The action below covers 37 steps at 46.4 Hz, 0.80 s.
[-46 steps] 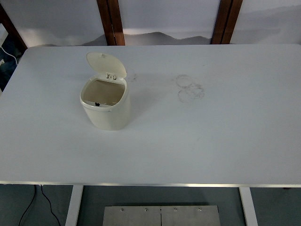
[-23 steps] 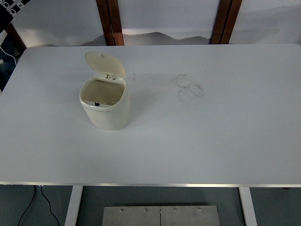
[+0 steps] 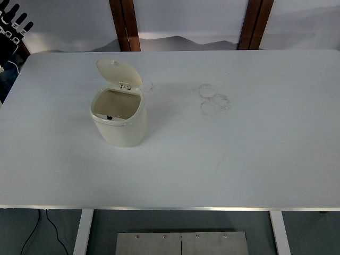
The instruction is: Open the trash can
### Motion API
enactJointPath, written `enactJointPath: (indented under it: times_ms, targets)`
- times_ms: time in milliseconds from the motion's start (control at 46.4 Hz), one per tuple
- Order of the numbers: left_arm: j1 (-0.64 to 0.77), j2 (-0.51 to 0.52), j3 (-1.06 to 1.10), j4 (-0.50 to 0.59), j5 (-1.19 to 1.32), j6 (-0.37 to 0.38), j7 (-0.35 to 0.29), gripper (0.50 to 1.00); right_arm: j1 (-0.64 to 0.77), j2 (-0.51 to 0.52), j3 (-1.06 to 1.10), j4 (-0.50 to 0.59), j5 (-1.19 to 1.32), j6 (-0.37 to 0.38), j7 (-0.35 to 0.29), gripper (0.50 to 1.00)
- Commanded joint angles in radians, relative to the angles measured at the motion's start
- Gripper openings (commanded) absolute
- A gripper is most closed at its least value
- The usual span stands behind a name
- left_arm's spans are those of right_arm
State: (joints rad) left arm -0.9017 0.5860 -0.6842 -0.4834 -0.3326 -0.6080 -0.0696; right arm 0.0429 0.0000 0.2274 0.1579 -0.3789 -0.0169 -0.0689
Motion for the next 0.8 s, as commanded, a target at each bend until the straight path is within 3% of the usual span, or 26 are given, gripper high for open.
enactJointPath:
  times_ms: [0,776]
  targets:
    - [0.026,0.0,-0.005,0.0,-0.023,0.002,-0.001,1.0,0.0,0.0,0.0,0.0,0.0,0.0,0.0,0.995]
    - [0.09,-0.002,-0.008,0.0,-0.068,0.03,-0.001,1.0,0.0,0.0,0.0,0.002,0.0,0.0,0.004,0.995]
